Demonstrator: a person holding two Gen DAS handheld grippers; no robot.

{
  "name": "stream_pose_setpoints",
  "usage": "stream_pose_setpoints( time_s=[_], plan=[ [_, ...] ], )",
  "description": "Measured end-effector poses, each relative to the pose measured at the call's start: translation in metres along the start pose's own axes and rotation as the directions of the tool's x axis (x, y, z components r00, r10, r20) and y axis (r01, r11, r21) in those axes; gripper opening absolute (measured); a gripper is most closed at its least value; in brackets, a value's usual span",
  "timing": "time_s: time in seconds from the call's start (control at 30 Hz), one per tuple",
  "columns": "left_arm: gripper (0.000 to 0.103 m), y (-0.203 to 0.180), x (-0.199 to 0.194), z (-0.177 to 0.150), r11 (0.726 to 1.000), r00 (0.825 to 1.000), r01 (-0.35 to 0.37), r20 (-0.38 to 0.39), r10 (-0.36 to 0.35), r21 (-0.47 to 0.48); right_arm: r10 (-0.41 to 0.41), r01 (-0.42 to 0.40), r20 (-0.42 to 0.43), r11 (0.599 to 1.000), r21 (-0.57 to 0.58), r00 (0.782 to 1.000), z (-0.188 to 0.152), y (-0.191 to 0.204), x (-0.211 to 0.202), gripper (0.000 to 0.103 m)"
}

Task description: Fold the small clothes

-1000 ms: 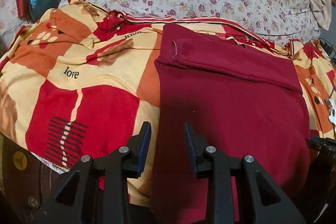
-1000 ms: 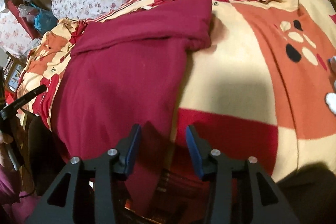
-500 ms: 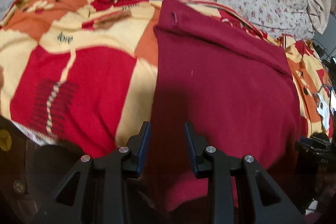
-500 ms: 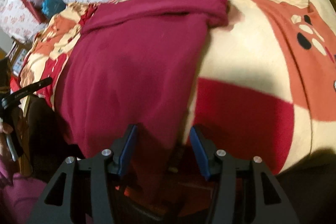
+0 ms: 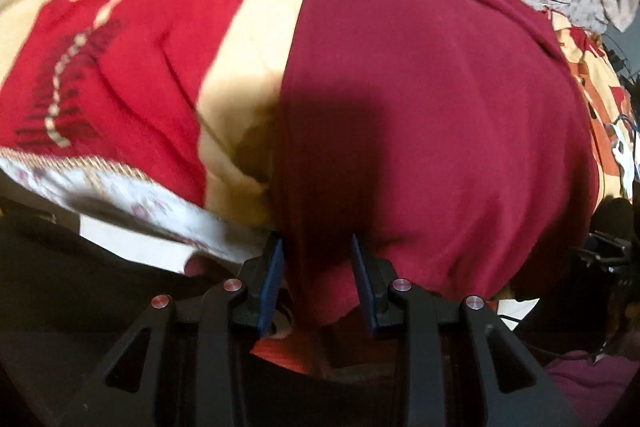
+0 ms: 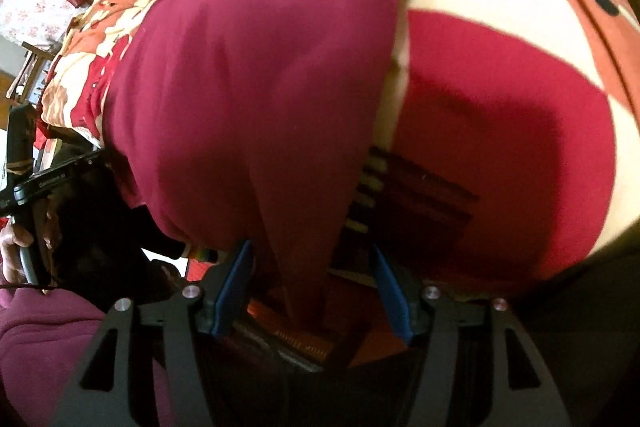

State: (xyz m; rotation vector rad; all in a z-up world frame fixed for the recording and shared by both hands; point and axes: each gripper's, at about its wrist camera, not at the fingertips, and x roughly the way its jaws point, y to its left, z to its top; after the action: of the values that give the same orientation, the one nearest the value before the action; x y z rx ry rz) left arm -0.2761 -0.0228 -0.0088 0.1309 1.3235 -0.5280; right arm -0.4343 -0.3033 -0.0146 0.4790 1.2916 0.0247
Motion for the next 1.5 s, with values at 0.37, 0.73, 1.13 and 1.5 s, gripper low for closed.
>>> stream_pose_setpoints(
  time_s=[0.37,0.73,1.13,1.5],
  plan=[
    [0.011,-0.008,0.03,-0.002,1.0,0.998,-0.001,-0.071,-0.001,-0.027,0.009,-0.007,-0.054,0.999,0.037,0.999,-0.003,0.008,0.029,0.071],
    [0.0,-0.009,0.012,-0.003,0.998,0.997,0.069,-0.04,-0.069,-0.01,0.05,-0.05,0.012,0.998,-0.027,0.999,-0.006,0.021,0.019,0.008],
    [0.0,-0.006,-0.077,0.015,0.985,0.969,0.169,0.175,-0.172,0.03,0.273,-0.273,0.219,0.962,-0.028,0.937,0.014,0.013,-0.069,0.007],
    [0.0,-0.02,-0.1,0.09,0.987,0.91,0.15,0.382,-0.159,0.052,0.26,-0.297,0.45,0.955,0.013,0.854,0.071,-0.012,-0.118,0.007]
  ],
)
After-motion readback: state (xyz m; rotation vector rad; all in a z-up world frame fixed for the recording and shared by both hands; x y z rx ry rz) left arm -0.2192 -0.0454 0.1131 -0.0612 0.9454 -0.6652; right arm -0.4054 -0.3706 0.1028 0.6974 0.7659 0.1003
